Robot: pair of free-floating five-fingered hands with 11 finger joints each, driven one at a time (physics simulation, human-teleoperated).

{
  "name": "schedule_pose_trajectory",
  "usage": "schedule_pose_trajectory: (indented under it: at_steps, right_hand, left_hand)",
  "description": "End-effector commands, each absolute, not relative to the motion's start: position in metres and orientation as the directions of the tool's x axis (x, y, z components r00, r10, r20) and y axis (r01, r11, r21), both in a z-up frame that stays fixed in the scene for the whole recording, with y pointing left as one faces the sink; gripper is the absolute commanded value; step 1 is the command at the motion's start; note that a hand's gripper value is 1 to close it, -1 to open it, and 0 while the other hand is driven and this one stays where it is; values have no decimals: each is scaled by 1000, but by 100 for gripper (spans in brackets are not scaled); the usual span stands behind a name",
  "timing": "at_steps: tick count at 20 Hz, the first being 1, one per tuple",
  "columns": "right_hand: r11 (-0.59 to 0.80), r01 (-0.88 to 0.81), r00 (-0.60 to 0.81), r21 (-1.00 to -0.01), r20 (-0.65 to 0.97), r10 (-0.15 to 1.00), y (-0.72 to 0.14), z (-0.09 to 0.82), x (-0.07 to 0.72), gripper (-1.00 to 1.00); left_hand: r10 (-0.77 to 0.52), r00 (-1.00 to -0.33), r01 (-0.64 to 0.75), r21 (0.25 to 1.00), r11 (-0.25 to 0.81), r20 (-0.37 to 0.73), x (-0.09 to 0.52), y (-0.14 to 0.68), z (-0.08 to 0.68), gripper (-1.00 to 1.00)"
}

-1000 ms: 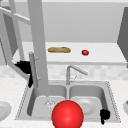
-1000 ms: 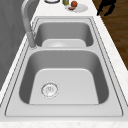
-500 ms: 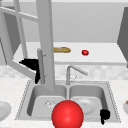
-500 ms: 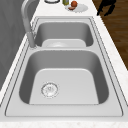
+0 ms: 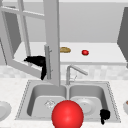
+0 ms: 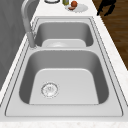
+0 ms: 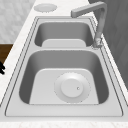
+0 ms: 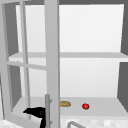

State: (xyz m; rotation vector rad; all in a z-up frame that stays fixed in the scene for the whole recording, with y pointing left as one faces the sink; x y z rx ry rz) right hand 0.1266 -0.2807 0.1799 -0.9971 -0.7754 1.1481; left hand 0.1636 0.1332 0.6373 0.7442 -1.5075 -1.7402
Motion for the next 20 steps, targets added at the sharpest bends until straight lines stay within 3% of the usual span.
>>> schedule_pose_trajectory:
  at_steps: [1,20]
  right_hand:
    - [99,-365,252,-926,4,968,-281,180,127,0]
    - [99,-365,252,-926,4,968,-281,180,127,0]
  left_hand:
    - [-814,-581,144,985,-90,11,187,115,631,-100]
    - [-933,-359,152,986,-66,-7,284,74,626,-100]
